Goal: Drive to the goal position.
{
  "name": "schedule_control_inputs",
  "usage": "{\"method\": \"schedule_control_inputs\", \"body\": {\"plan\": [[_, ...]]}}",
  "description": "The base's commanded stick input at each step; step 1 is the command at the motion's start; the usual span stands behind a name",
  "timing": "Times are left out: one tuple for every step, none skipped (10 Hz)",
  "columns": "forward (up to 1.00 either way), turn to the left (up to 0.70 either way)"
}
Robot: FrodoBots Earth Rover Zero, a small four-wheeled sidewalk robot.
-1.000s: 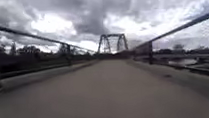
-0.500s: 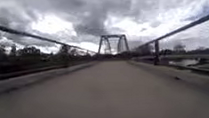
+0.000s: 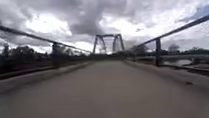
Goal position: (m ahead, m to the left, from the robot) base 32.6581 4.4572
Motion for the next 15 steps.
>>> {"method": "schedule_control_inputs", "body": {"plan": [[1.00, -0.10], [1.00, 0.00], [1.00, 0.00], [1.00, 0.00], [1.00, 0.00], [1.00, 0.00], [1.00, 0.00], [1.00, 0.00], [1.00, 0.00], [1.00, 0.00], [1.00, 0.00], [1.00, 0.00], [1.00, 0.00], [1.00, 0.00], [1.00, 0.00]]}}
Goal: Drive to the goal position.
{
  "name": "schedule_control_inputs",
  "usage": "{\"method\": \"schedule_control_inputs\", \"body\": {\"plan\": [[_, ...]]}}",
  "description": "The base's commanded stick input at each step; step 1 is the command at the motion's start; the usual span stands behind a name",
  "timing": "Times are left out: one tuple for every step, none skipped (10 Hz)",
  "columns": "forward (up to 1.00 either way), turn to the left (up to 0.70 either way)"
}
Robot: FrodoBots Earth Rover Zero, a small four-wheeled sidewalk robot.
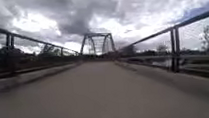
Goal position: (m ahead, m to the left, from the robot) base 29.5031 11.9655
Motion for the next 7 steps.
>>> {"method": "schedule_control_inputs", "body": {"plan": [[1.00, 0.00], [1.00, 0.00], [1.00, 0.00], [1.00, 0.00], [1.00, 0.00], [1.00, 0.00], [1.00, 0.00]]}}
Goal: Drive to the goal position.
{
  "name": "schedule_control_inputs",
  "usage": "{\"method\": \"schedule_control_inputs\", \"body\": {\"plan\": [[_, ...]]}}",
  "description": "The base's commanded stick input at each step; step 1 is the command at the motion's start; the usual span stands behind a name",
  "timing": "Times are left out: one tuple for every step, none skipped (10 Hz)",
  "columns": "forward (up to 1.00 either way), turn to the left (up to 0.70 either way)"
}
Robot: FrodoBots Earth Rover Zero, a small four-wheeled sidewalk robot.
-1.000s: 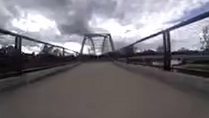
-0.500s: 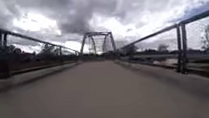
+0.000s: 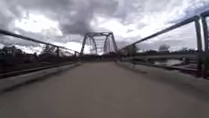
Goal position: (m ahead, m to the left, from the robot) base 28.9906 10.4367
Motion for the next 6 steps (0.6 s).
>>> {"method": "schedule_control_inputs", "body": {"plan": [[1.00, 0.00], [1.00, 0.00], [1.00, 0.00], [1.00, 0.00], [1.00, 0.00], [1.00, 0.00]]}}
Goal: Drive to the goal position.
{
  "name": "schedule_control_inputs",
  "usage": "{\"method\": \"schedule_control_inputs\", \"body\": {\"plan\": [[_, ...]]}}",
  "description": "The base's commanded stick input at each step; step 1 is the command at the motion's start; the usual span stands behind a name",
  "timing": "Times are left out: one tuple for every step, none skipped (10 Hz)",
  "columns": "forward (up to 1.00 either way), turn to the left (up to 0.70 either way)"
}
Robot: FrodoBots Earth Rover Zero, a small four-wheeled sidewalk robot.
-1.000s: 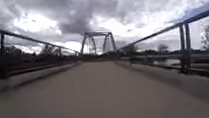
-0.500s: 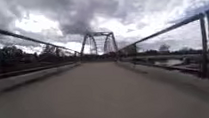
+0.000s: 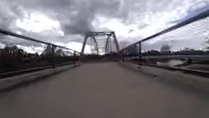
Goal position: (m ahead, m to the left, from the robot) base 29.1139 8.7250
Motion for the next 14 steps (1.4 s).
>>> {"method": "schedule_control_inputs", "body": {"plan": [[1.00, 0.00], [1.00, 0.00], [1.00, 0.00], [1.00, 0.00], [1.00, 0.00], [1.00, 0.00], [1.00, 0.00], [1.00, 0.00], [1.00, 0.00], [1.00, 0.00], [1.00, 0.00], [1.00, 0.00], [1.00, 0.00], [1.00, 0.00]]}}
